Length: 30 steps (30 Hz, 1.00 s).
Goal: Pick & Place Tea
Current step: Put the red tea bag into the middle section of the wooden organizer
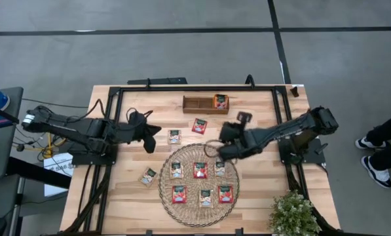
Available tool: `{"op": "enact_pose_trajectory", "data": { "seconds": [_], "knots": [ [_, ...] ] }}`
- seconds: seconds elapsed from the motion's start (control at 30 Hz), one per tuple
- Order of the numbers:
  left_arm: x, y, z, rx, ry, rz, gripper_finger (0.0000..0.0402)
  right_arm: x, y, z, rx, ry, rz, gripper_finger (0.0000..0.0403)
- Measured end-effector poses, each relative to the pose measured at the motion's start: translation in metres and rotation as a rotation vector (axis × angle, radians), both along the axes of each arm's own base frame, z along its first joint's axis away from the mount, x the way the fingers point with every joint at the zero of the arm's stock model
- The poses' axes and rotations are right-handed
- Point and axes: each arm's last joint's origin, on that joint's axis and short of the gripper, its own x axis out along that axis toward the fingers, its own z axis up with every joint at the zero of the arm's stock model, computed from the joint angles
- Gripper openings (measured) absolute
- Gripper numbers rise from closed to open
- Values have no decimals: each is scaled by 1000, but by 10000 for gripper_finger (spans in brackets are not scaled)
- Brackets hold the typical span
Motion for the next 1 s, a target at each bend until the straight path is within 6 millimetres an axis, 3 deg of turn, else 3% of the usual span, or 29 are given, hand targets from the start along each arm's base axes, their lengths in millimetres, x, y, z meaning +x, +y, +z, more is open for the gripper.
{"op": "enact_pose_trajectory", "data": {
  "seconds": [0.3,0.47,0.77,1.0],
  "knots": [
    [28,32,7,55,-118,-7,0,48,-46,35,-243,-79,104,0],
    [45,54,3,83,-141,12,0,67,-61,51,-325,-133,166,0],
    [68,97,4,145,-322,-63,9,78,-71,63,-347,-189,257,0],
    [83,118,0,101,-420,-150,72,77,-81,63,-339,-185,246,0]
  ]
}}
